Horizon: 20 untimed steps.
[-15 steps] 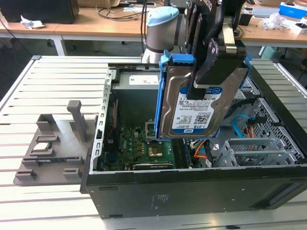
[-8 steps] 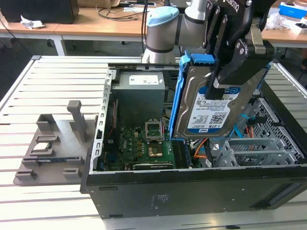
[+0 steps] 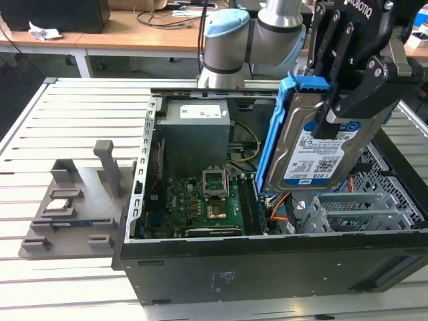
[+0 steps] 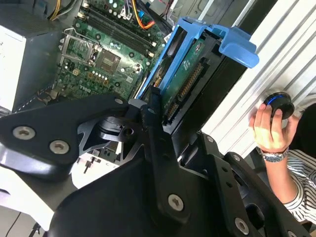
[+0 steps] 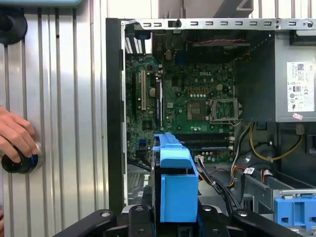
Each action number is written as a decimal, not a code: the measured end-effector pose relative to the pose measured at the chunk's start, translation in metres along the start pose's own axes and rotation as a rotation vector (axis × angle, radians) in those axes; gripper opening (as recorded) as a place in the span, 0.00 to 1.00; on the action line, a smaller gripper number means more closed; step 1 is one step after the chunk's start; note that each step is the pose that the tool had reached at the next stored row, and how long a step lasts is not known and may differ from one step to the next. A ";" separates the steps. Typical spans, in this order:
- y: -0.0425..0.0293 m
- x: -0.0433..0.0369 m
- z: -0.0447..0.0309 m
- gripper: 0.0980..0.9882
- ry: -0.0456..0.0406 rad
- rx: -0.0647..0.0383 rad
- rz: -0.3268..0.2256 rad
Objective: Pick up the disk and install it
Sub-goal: 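Pick up the disk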
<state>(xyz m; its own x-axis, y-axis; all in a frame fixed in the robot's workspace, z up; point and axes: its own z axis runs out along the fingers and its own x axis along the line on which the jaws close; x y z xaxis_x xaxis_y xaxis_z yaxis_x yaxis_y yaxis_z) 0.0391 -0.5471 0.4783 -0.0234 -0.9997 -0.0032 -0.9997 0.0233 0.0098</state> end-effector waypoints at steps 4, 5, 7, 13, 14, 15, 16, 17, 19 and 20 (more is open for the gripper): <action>-0.0121 -0.0003 -0.0001 0.30 -0.0001 0.000 0.000; -0.0144 -0.0003 -0.0001 0.30 -0.0001 0.000 0.000; -0.0228 -0.0005 -0.0002 0.30 -0.0001 0.000 0.000; -0.0443 -0.0010 -0.0001 0.30 -0.0002 0.000 0.000; -0.0459 -0.0011 0.0000 0.30 -0.0002 0.000 0.000; -0.0490 -0.0011 0.0003 0.30 0.0000 0.000 0.000; -0.0520 -0.0012 0.0007 0.30 0.0000 0.000 0.000; -0.0559 -0.0013 0.0013 0.30 0.0001 0.000 0.000; -0.0617 -0.0014 0.0046 0.30 0.0003 0.000 0.000; -0.0653 -0.0015 0.0106 0.30 0.0001 0.000 0.000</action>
<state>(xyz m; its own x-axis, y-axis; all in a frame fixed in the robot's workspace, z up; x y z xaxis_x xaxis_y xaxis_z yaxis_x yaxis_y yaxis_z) 0.1043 -0.5471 0.4670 -0.0234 -0.9997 -0.0030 -0.9997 0.0234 0.0098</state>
